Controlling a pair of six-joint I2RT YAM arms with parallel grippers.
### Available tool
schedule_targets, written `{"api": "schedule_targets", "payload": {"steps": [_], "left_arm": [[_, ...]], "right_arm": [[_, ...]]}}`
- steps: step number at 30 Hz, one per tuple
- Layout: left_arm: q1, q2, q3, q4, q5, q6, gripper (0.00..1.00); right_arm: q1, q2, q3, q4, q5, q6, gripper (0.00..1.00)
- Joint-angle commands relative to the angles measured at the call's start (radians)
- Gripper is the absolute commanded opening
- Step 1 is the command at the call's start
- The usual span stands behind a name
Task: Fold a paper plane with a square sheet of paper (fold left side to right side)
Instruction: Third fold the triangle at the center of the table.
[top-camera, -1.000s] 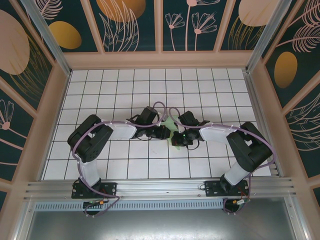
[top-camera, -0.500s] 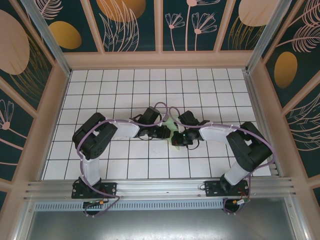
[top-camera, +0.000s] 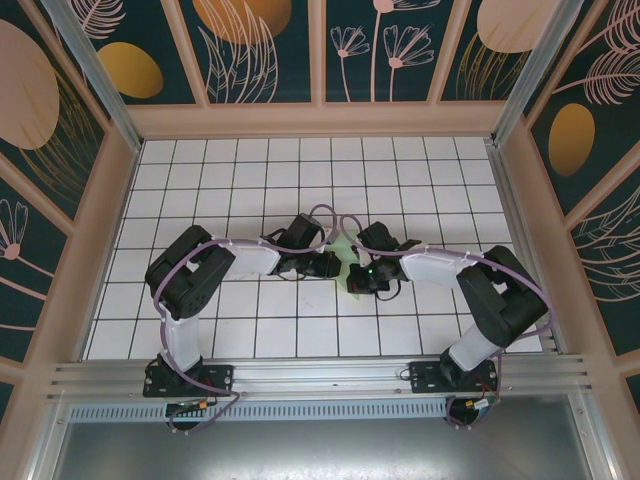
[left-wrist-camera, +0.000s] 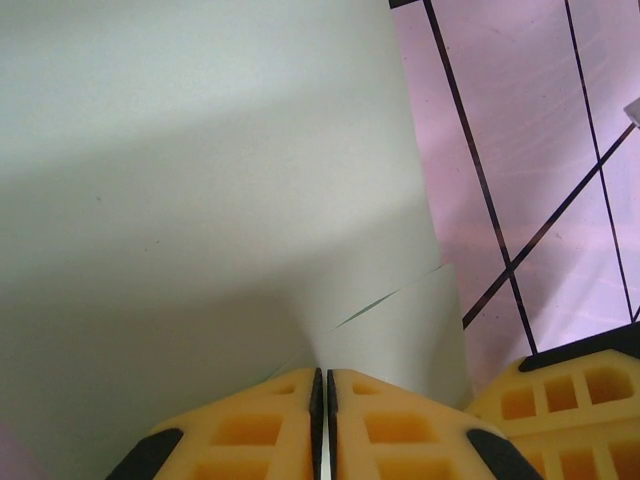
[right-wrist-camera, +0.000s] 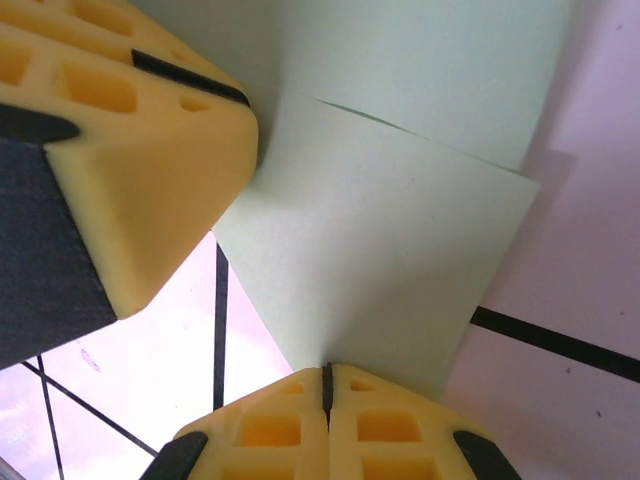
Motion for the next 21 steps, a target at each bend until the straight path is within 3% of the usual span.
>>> {"api": "schedule_targets", "payload": {"steps": [1, 11, 17, 21], "left_arm": [[0.011, 0.101, -0.026, -0.103, -0.174, 0.045, 0.15], [0.010, 0.101, -0.023, -0.107, -0.186, 0.049, 0.15], [0.010, 0.088, -0.021, -0.101, -0.176, 0.046, 0.15], [0.010, 0.081, -0.017, -0.101, -0.176, 0.045, 0.15]], "right_arm": [[0.001, -0.023, -0.006, -0.112, 0.022, 0.001, 0.00], [0.003, -0.065, -0.019, -0.174, 0.080, -0.002, 0.00], [0.004, -0.179, 0.050, -0.163, 0.113, 0.027, 0.00], [0.026, -0.185, 0.083, -0.133, 0.074, 0.048, 0.00]]}}
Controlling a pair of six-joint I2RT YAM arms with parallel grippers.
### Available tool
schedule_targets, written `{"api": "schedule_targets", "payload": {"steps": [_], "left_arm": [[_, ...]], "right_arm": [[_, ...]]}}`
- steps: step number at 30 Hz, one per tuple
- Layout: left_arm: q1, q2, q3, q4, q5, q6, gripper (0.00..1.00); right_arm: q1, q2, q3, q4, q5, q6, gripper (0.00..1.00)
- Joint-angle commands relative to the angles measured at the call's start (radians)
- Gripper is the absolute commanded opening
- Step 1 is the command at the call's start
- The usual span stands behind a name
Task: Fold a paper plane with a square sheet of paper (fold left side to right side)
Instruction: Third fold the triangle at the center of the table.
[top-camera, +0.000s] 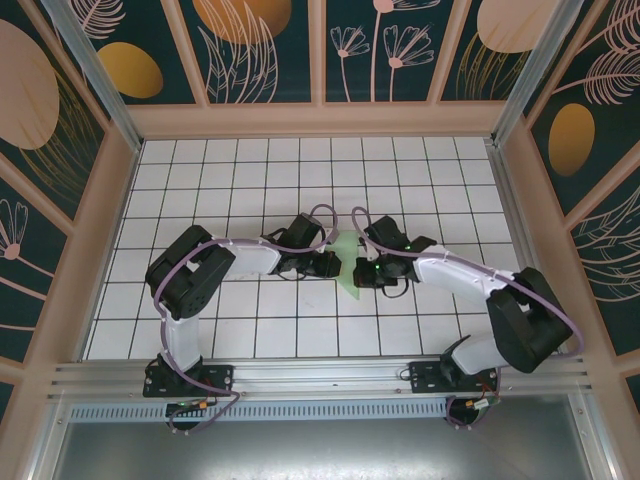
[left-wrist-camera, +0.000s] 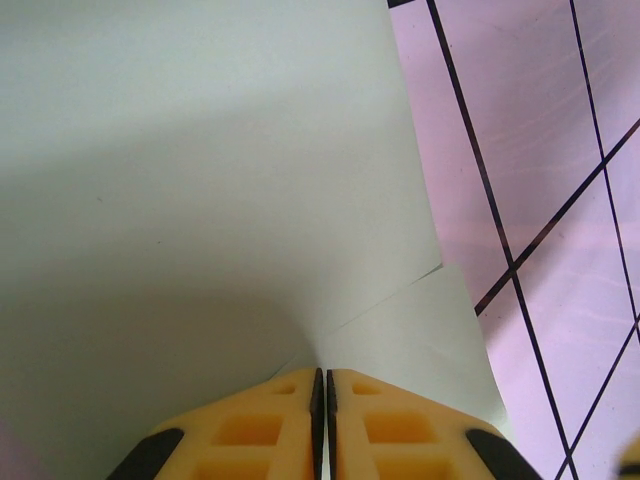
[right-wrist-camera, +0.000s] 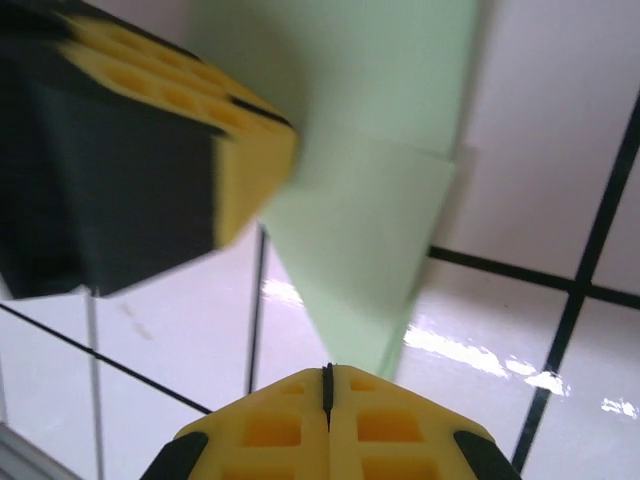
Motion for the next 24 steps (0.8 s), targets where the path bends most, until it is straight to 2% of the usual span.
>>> {"api": "schedule_targets", "payload": {"steps": [1, 6, 9, 12, 24], "left_arm": [[0.012, 0.080, -0.023, -0.089, -0.173, 0.042, 0.15], [0.011, 0.080, -0.021, -0.091, -0.176, 0.043, 0.15], [0.012, 0.081, -0.021, -0.097, -0.182, 0.048, 0.15], [0.011, 0.083, -0.021, -0.101, -0.184, 0.051, 0.15], [0.012, 0.090, -0.021, -0.115, -0.197, 0.054, 0.15]], "right_arm": [[0.034, 0.005, 0.039, 0.016, -0.025, 0.035, 0.00], [0.079, 0.107, 0.015, 0.105, -0.090, 0.068, 0.00], [0.058, 0.122, -0.001, 0.112, -0.065, 0.067, 0.00], [0.025, 0.121, -0.032, 0.138, -0.101, 0.067, 0.00], [0.011, 0.152, -0.076, 0.120, -0.149, 0.032, 0.00]]}}
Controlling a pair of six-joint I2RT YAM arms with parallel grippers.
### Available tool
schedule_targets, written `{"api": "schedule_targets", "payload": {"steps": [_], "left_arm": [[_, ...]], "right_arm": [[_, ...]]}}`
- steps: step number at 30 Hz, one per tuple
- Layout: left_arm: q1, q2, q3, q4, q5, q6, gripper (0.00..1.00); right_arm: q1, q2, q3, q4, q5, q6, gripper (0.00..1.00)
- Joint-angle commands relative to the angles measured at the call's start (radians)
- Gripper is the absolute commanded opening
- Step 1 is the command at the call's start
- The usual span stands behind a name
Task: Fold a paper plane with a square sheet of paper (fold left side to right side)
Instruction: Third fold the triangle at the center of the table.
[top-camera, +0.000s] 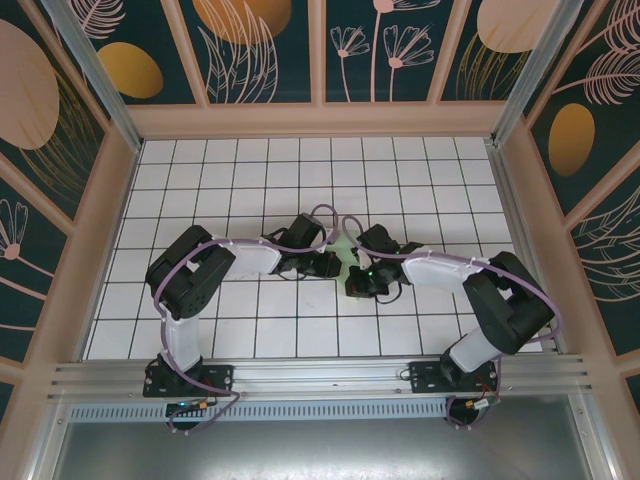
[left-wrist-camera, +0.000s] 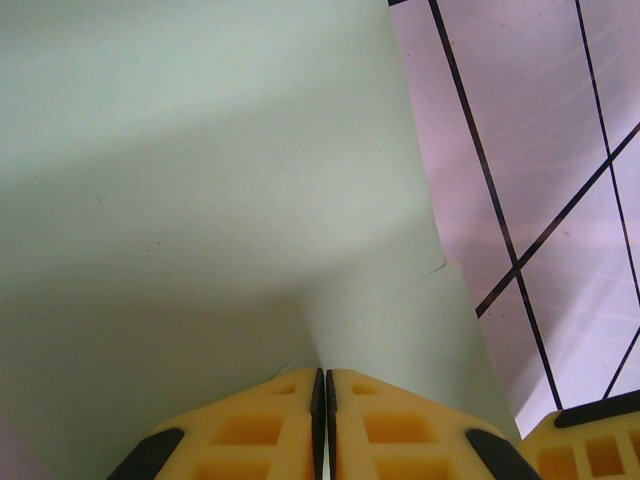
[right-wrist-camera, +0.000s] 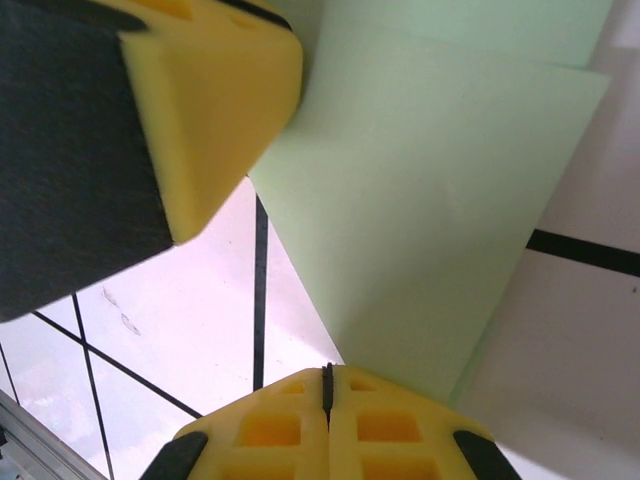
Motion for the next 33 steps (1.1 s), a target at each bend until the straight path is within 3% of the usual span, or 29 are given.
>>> {"api": "schedule_targets", "payload": {"steps": [1, 9, 33], "left_arm": [[0.014, 0.090, -0.028, -0.102, -0.189, 0.044, 0.15], [0.015, 0.095, 0.002, -0.111, -0.206, 0.051, 0.15], [0.016, 0.122, 0.016, -0.118, -0.230, 0.056, 0.15]], "right_arm": [[-0.007, 0.025, -0.012, -0.007, -0.028, -0.021, 0.00], [-0.026, 0.020, -0.019, -0.056, 0.020, -0.026, 0.01], [-0.071, -0.079, -0.147, -0.081, 0.009, 0.019, 0.01]]}}
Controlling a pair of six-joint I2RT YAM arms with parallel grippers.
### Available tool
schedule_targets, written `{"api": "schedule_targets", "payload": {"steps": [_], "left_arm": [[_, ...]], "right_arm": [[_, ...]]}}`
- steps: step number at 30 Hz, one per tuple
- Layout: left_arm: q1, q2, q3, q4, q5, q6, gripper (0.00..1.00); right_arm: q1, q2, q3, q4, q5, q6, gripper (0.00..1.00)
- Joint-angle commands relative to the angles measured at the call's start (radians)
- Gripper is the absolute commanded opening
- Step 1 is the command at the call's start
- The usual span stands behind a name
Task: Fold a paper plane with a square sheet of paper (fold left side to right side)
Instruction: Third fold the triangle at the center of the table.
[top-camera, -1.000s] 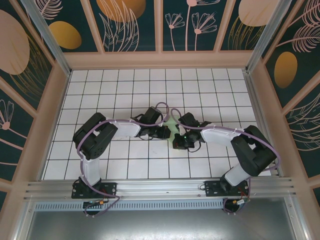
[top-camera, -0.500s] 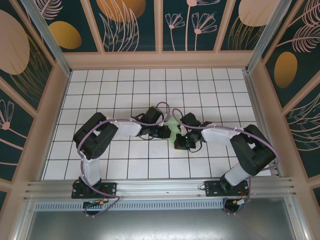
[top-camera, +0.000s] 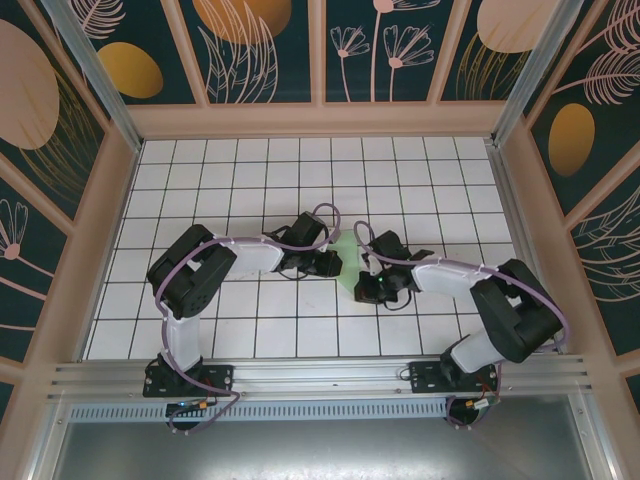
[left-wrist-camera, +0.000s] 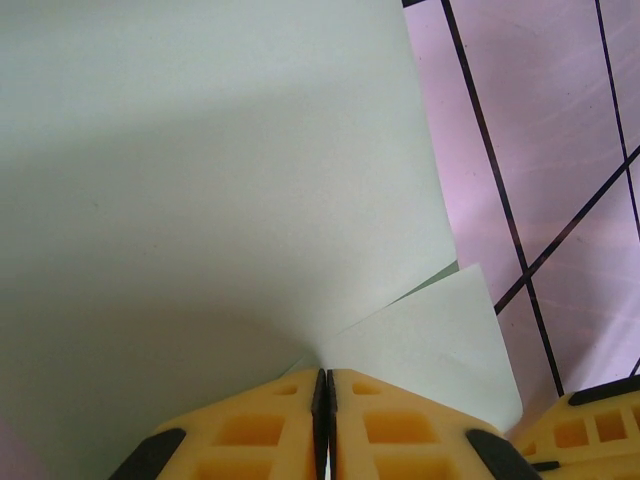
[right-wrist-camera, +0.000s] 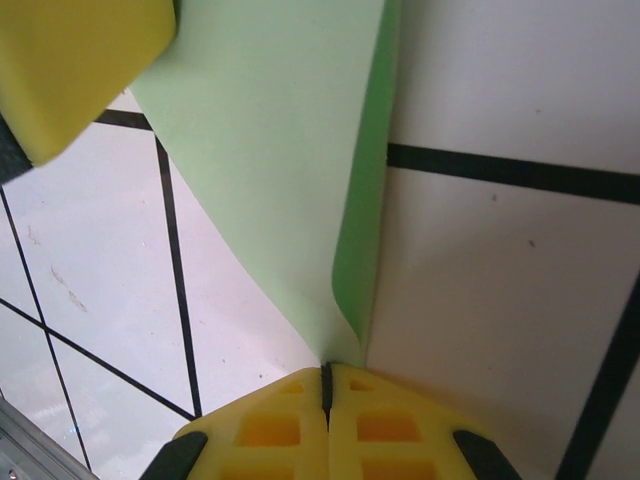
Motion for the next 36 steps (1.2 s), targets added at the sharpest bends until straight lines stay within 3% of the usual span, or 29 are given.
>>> {"api": "schedule_targets", "payload": {"steps": [1, 10, 17, 25, 32, 36], "left_arm": [[0.020, 0.107, -0.023, -0.066, -0.210, 0.052, 0.15], [0.021, 0.093, -0.016, -0.057, -0.187, 0.043, 0.15], [0.020, 0.082, -0.010, -0.065, -0.186, 0.043, 0.15], [0.021, 0.065, 0.013, -0.075, -0.171, 0.047, 0.16], [0.021, -0.057, 0.015, -0.081, -0.187, 0.067, 0.29], [0.020, -0.143, -0.043, 0.011, -0.090, 0.053, 0.25]], "right_arm": [[-0.020, -0.019, -0.038, -0.116, 0.031, 0.011, 0.01], [-0.014, -0.100, 0.064, -0.090, -0.012, 0.018, 0.00], [0.016, 0.019, 0.088, -0.008, -0.002, 0.037, 0.00], [0.011, 0.078, 0.070, -0.053, 0.047, 0.020, 0.00], [0.008, 0.106, 0.065, -0.102, 0.111, 0.003, 0.00], [0.006, 0.110, 0.055, -0.097, 0.114, 0.001, 0.00]]}}
